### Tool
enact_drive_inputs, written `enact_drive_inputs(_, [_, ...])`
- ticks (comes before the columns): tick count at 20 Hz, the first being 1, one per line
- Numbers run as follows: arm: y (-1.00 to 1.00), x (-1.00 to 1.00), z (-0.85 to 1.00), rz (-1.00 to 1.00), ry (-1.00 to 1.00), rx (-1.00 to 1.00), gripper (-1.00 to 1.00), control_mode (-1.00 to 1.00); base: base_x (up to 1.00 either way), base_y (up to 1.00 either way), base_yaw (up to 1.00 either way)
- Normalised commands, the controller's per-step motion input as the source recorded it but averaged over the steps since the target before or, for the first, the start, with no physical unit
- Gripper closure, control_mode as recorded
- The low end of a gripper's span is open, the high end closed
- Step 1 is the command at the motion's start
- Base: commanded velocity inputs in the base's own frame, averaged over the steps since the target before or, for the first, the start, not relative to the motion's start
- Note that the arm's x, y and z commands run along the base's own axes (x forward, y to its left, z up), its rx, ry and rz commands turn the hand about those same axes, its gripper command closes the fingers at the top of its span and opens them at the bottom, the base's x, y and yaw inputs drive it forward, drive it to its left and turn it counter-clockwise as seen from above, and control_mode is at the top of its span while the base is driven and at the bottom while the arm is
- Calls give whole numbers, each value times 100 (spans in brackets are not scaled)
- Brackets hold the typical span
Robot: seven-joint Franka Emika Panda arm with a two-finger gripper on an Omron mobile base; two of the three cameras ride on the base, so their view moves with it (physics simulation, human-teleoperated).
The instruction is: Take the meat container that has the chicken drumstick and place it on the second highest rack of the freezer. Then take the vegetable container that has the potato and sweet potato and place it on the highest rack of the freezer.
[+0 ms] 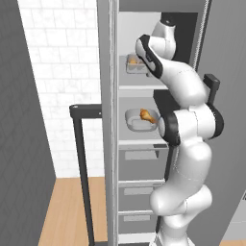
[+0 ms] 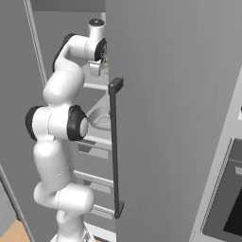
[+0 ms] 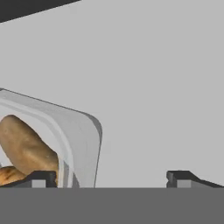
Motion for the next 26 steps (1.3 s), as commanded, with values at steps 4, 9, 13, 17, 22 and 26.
enact_drive_inputs(4, [5,-42,-1,-1,-34,1,-100,-100,0,0,0])
enact_drive_inputs(9, [17,-46,1,-6,-44,1,-100,-100,0,0,0])
enact_drive_inputs(13, [2,-70,61,-7,-38,1,-100,-100,0,0,0])
enact_drive_inputs(17, [0,-100,85,-1,-18,0,-100,-100,0,0,0])
enact_drive_inputs(22, [0,-100,34,0,3,0,-100,-100,0,0,0])
enact_drive_inputs(26, [0,-100,10,0,27,0,-100,-100,0,0,0])
